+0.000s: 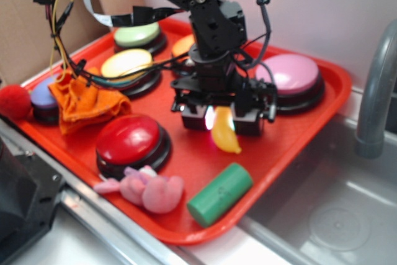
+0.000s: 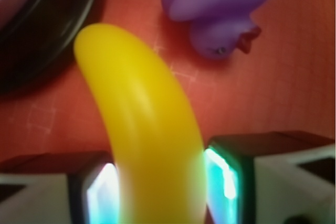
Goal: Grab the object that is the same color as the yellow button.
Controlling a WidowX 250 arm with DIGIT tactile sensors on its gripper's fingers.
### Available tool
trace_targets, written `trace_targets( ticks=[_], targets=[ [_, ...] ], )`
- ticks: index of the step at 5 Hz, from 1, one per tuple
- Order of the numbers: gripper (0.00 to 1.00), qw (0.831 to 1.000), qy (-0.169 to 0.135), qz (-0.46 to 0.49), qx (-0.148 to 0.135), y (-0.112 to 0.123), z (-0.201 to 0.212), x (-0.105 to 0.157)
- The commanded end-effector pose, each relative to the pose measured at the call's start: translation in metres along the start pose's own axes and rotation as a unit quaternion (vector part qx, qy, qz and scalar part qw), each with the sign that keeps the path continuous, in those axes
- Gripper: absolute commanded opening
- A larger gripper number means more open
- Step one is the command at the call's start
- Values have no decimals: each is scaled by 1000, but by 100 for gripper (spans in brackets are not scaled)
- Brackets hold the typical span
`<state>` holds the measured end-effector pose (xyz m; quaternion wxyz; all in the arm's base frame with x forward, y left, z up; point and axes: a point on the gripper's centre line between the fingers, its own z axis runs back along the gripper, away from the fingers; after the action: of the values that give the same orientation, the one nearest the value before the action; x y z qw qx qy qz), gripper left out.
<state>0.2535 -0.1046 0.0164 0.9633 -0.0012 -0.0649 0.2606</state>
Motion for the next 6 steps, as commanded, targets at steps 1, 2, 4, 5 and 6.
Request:
trace_targets(
  ticks=[1,2,4,5,6],
  targets=[
    [0,995,-15,-94,13,8,43,7],
    [0,990,-26,-139,17,20,75,22],
    [0,982,-35,-187,10,56,122,44],
    [0,977,-47,-207,0,76,140,53],
    [0,980,-56,-188,4,93,149,57]
  ],
)
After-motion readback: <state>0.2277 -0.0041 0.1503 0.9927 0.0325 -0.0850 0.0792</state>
